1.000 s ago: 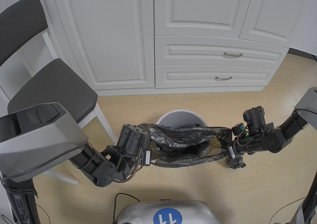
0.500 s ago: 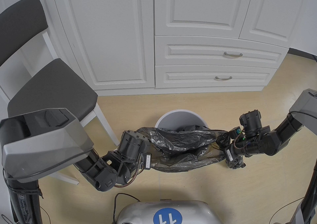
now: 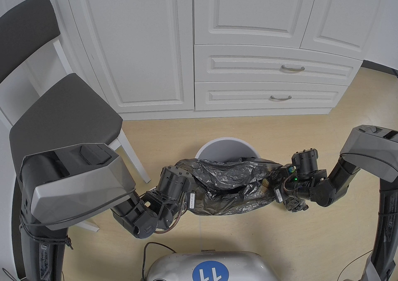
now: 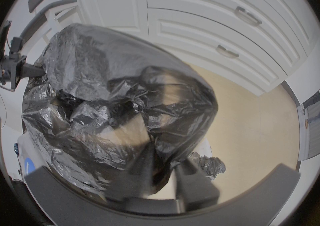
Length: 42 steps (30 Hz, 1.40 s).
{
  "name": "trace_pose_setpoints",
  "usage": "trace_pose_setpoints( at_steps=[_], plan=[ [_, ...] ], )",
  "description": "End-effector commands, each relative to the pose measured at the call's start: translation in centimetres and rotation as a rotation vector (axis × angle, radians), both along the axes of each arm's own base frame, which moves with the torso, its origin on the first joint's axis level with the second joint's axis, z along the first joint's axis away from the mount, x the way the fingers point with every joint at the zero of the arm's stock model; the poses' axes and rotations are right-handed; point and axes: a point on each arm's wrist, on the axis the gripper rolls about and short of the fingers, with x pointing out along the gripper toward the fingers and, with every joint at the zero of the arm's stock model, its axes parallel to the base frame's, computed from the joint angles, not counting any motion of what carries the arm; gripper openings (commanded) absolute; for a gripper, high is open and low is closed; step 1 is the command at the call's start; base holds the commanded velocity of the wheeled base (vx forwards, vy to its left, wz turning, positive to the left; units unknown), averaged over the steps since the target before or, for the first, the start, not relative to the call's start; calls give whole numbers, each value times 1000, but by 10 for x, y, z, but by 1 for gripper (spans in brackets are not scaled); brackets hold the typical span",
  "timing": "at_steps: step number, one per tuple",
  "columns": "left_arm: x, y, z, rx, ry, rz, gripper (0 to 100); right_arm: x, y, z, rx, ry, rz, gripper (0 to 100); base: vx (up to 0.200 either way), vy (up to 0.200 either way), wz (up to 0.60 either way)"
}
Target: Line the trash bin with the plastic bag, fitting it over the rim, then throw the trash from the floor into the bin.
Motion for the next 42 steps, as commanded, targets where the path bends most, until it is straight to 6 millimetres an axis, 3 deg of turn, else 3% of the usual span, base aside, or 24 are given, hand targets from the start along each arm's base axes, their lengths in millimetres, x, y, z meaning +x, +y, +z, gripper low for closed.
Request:
trace_pose_setpoints(
  at_steps=[1,6,13,15,16,19,22,23,25,26,30,34,36,41,42],
  plan=[
    [4,-2,0,-6,-8,3,0,-3,-2,-6,-8,20,-2,100,0,0,0],
    [-1,1,17,-25,-32,1,0,-32,-12,44,35,-47,62,100,0,0,0],
    [-10,7,21,-30,-27,4,0,-65,-18,84,30,-145,192,100,0,0,0],
    [-10,7,21,-32,-26,4,0,-67,-15,85,32,-151,204,100,0,0,0],
    [-10,7,21,-34,-28,3,0,-74,4,80,24,-133,276,100,0,0,0],
    [-10,7,18,-31,-29,-1,0,-81,35,59,2,-83,364,100,0,0,0],
    [-12,8,13,-15,-17,-6,0,-73,49,50,-45,-143,355,100,0,0,0],
    [-12,8,14,-16,-17,-7,100,-71,50,50,-60,-165,361,100,0,0,0],
    [-12,8,14,-16,-17,-7,100,-71,50,50,-60,-165,361,100,0,0,0],
    [-10,10,15,-21,-20,-2,100,-63,49,54,-159,-221,421,100,0,0,0],
    [-9,12,15,-26,-19,8,100,-50,45,57,-270,-235,460,100,0,0,0],
    [-9,12,15,-27,-20,9,100,-42,47,56,-290,-216,465,100,0,0,0],
    [-7,14,16,-30,-24,15,100,-22,54,51,-297,-227,457,100,0,0,0],
    [-7,14,14,-25,-18,17,100,-4,60,42,-301,-222,449,100,0,0,0],
    [-7,14,13,-24,-17,17,100,-3,60,42,-300,-223,449,0,0,0,0]
  ],
)
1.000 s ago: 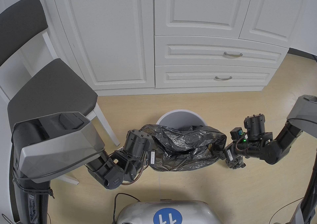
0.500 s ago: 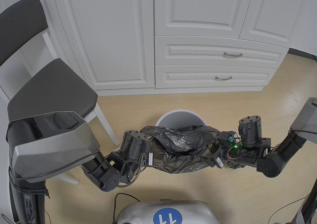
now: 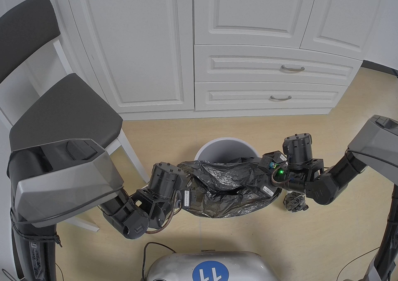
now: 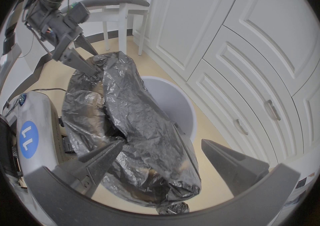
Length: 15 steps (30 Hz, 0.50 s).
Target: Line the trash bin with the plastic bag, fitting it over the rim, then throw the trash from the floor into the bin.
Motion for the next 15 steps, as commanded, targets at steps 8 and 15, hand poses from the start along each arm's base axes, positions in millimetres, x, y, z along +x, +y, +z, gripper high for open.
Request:
trace_pose_setpoints(
  at_steps=[8,15],
  plan=[
    [2,2,0,-21,-25,9,100,28,4,-19,2,37,-27,0,0,0,0],
    [6,10,4,-31,-39,33,100,36,5,0,247,26,-137,0,0,0,0]
  ],
)
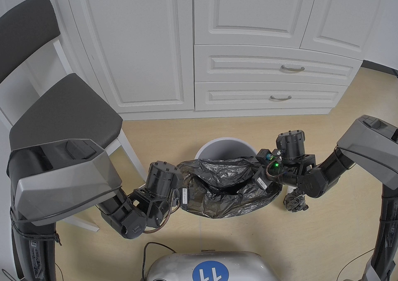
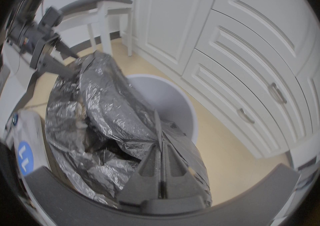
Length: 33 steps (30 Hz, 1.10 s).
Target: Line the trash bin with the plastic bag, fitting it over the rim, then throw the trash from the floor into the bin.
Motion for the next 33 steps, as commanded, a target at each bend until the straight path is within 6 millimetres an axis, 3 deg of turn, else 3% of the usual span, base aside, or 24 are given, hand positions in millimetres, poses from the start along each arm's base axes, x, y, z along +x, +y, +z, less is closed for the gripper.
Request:
trace_pose_setpoints(
  at_steps=[1,5,8,13,19,27,32,33],
  plan=[
    [3,5,4,-10,-14,17,100,6,2,11,124,-25,-53,0,0,0,0],
    [14,10,8,-39,-63,45,100,21,9,4,281,-56,-118,0,0,0,0],
    [31,13,16,-74,-118,80,100,44,20,-5,353,-97,-162,0,0,0,0],
    [44,16,23,-96,-154,101,100,71,38,-16,461,-141,-262,0,0,0,0],
    [67,19,19,-113,-186,137,100,94,50,-29,550,-176,-294,0,0,0,0],
    [74,19,26,-132,-215,145,100,127,66,-47,679,-260,-341,0,0,0,0],
    [75,19,29,-140,-229,146,100,137,70,-51,729,-301,-340,0,0,0,0],
    [75,19,29,-140,-229,146,100,137,70,-51,729,-301,-340,100,0,0,0]
  ],
)
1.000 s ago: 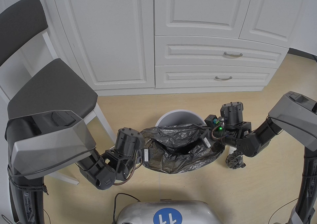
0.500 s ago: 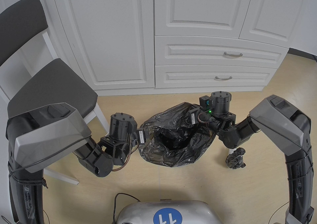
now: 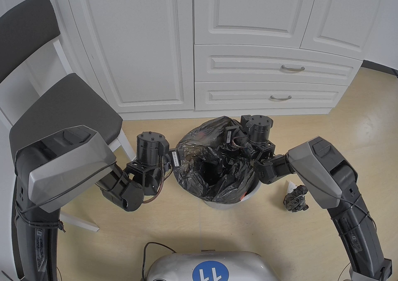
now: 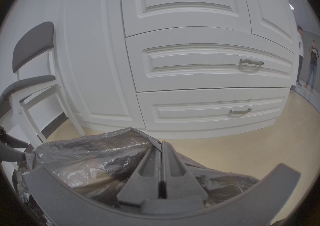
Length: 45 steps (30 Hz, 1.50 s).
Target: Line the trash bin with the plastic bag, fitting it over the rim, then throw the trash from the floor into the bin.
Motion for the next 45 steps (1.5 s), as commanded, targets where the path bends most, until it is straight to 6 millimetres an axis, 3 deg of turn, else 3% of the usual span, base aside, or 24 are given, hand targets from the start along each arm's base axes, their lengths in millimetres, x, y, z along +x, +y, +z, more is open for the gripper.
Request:
trace_pose_setpoints(
  at_steps=[1,7,13,17,18,21,27,36,45],
  plan=[
    [3,0,2,-10,-21,5,100,12,5,-34,36,-12,-23,100,0,0,0],
    [0,-2,3,-8,-18,-3,100,-7,-11,-1,30,2,-17,100,0,0,0],
    [-6,-8,11,-6,-27,-28,100,-49,-51,56,1,61,58,100,0,0,0],
    [-8,-12,11,-3,-24,-39,100,-67,-72,72,-48,142,42,100,0,0,0],
    [-10,-15,10,-3,-21,-48,100,-80,-83,80,-97,230,51,100,0,0,0],
    [-13,-16,8,1,-13,-54,100,-91,-96,83,-135,328,71,100,0,0,0],
    [-17,-18,2,13,4,-63,100,-89,-105,75,-152,368,70,100,0,0,0],
    [-6,-31,-7,71,30,-98,100,-65,-107,43,-157,411,54,100,0,0,0],
    [1,-32,-5,72,120,-203,100,-51,-112,26,-159,429,36,100,0,0,0]
  ],
)
